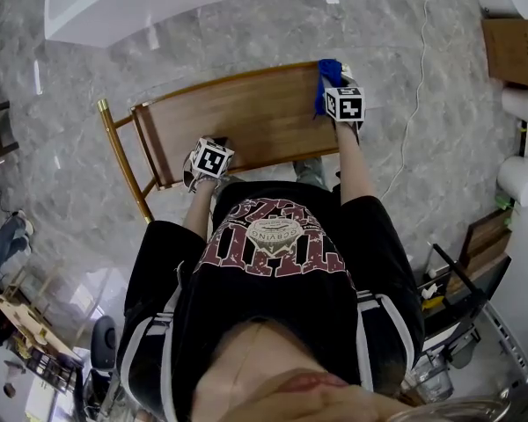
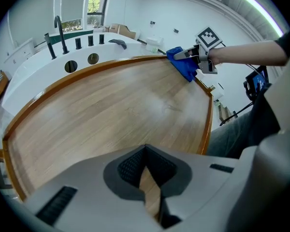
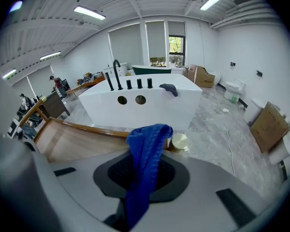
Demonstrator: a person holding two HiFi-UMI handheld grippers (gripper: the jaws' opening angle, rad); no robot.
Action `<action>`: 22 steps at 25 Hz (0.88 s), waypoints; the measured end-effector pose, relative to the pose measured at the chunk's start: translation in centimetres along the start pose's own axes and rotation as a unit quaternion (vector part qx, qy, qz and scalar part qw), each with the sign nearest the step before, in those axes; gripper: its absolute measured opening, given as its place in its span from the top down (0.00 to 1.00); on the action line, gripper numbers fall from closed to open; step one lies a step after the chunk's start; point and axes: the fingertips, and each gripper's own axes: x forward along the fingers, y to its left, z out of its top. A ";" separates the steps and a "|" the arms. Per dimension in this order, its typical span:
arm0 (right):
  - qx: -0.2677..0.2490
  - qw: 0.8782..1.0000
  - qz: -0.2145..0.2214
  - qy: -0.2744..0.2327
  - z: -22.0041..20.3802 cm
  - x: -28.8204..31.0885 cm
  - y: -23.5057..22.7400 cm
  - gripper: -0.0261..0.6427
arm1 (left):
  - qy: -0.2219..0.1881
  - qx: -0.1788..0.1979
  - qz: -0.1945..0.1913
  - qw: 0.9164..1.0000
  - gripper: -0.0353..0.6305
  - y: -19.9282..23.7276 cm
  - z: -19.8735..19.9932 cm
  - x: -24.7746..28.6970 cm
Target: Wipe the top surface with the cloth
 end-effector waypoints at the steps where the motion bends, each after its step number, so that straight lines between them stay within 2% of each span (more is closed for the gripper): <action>1: -0.001 1.000 -0.006 0.004 -0.3 0.0 -0.3 0.87 | 0.000 0.002 0.000 1.000 0.88 0.1 0.0 0.0; 8: -0.032 0.999 -0.004 0.029 -2.2 -0.5 -0.1 0.87 | -0.003 -0.001 0.002 1.000 0.88 0.2 -0.2 0.1; 22: -0.028 0.998 -0.009 0.048 -5.2 -2.4 0.4 0.87 | -0.014 -0.002 0.008 1.000 0.88 -0.4 0.0 -0.2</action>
